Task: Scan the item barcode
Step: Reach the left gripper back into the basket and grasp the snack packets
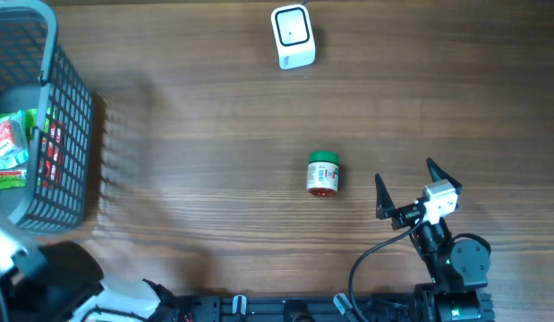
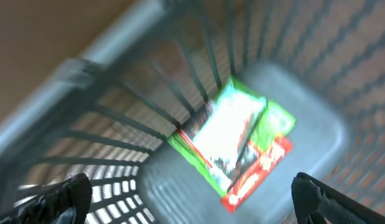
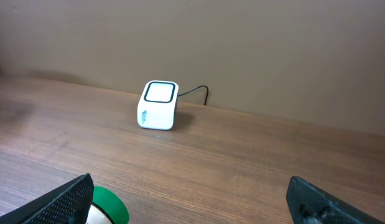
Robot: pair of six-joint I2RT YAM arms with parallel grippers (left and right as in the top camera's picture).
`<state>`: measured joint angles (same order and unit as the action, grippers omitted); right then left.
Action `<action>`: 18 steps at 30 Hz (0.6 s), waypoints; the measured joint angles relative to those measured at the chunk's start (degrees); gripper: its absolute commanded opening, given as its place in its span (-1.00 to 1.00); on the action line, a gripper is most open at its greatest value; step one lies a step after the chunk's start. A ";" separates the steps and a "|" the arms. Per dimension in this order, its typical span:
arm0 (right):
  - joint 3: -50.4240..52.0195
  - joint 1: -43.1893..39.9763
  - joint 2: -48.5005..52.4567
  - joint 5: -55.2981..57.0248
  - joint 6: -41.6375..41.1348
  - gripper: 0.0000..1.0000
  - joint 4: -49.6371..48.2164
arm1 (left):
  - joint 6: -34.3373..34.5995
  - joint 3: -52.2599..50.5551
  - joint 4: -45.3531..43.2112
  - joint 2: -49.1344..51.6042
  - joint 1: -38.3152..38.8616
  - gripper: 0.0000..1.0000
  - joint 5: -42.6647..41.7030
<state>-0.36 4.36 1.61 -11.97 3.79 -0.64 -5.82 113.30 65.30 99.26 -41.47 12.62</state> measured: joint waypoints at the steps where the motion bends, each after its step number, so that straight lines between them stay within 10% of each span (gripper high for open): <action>1: 0.00 0.00 0.00 0.00 -0.02 1.00 0.00 | -1.49 -1.38 -0.07 1.27 0.00 1.00 -0.57; 18: 0.00 0.00 0.00 0.00 0.00 0.99 0.00 | -17.57 -8.59 -6.82 17.35 -0.07 1.00 -11.06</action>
<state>-0.36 4.36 1.61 -11.97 3.79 -0.64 -23.40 104.71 58.48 116.62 -41.54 1.56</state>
